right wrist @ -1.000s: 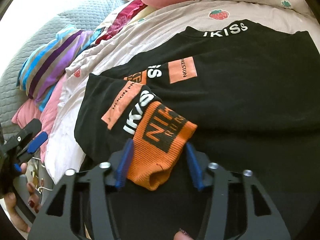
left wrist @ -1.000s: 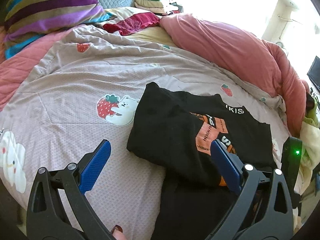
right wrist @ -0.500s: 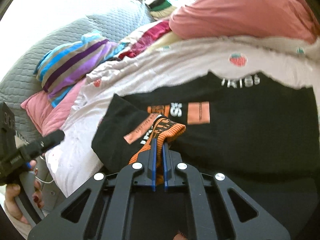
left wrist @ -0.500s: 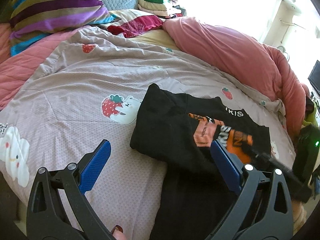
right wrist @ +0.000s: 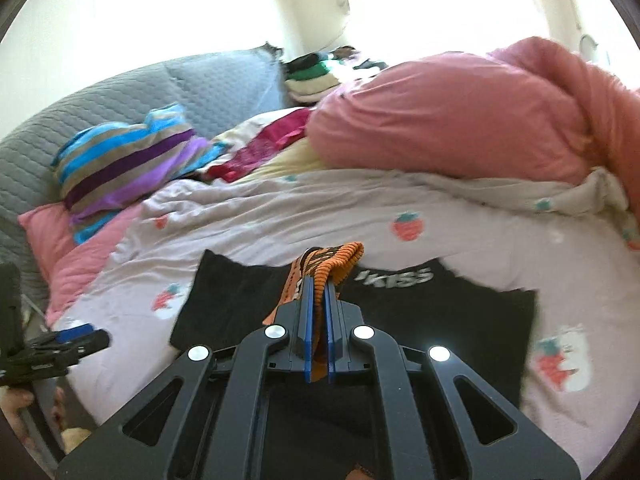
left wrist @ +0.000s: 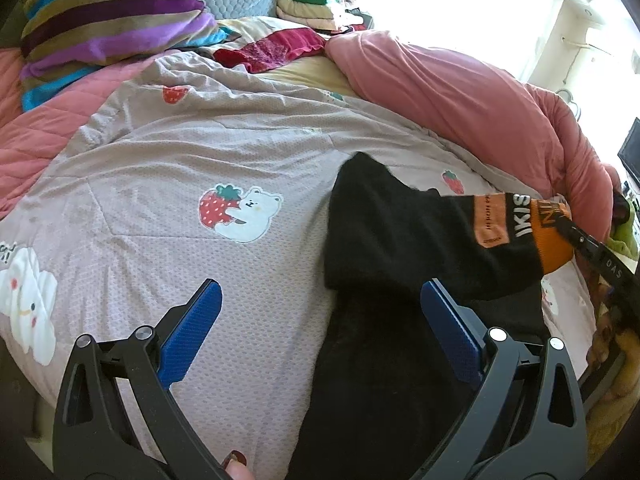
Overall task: Fold small clothes
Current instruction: 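Lift the held cuff with the right tool and carry it toward the shirt edge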
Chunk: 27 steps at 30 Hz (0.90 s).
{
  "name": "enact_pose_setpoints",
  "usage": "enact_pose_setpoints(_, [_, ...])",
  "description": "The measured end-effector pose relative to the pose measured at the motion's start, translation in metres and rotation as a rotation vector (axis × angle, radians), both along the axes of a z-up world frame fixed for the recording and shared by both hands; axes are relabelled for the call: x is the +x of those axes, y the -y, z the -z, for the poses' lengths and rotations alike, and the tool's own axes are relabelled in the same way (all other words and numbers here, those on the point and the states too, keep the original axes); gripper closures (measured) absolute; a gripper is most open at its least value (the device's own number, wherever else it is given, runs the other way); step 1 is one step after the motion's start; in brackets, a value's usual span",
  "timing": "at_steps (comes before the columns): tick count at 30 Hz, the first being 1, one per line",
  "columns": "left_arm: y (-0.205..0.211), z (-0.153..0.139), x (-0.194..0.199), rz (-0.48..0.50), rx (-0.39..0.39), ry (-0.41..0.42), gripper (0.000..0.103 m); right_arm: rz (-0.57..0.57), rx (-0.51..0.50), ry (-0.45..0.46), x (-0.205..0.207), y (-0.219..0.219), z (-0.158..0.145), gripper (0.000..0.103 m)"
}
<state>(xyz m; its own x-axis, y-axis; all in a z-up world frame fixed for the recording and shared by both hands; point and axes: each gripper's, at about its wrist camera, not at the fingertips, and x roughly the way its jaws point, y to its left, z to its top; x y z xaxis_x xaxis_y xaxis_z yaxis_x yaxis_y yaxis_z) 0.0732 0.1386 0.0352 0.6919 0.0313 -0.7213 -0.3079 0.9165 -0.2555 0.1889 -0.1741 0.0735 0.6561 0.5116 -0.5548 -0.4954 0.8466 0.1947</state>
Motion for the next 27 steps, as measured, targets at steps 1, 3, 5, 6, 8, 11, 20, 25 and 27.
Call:
enact_pose_setpoints(1, [0.003,0.000,0.002,0.005,0.001,-0.002,0.010,0.017,-0.006,0.000,0.002,0.005,0.001,0.099])
enact_pose_setpoints(3, [0.008,0.000,0.006,0.017,0.006,-0.006,0.010,0.047,-0.010,-0.005,0.008,0.018,0.004,0.099])
enact_pose_setpoints(5, [0.012,0.000,0.010,0.028,0.013,-0.009,0.010,0.079,-0.024,-0.010,0.012,0.030,0.008,0.099])
enact_pose_setpoints(6, [0.015,0.001,0.012,0.034,0.016,-0.011,0.010,0.089,-0.029,-0.012,0.013,0.034,0.010,0.099])
enact_pose_setpoints(8, [0.019,0.001,0.017,0.044,0.018,-0.015,0.010,0.114,-0.034,-0.021,0.015,0.045,0.014,0.099])
enact_pose_setpoints(11, [0.026,0.002,0.024,0.061,0.023,-0.021,0.010,0.137,-0.043,-0.033,0.016,0.058,0.021,0.099])
enact_pose_setpoints(20, [0.042,0.008,0.046,0.113,0.048,-0.047,0.010,0.179,-0.048,-0.086,0.019,0.077,0.042,0.099])
enact_pose_setpoints(25, [0.049,0.012,0.058,0.133,0.051,-0.061,0.010,0.189,-0.055,-0.108,0.020,0.080,0.048,0.099])
enact_pose_setpoints(27, [0.051,0.013,0.064,0.139,0.053,-0.066,0.010,0.193,-0.059,-0.118,0.021,0.081,0.051,0.099])
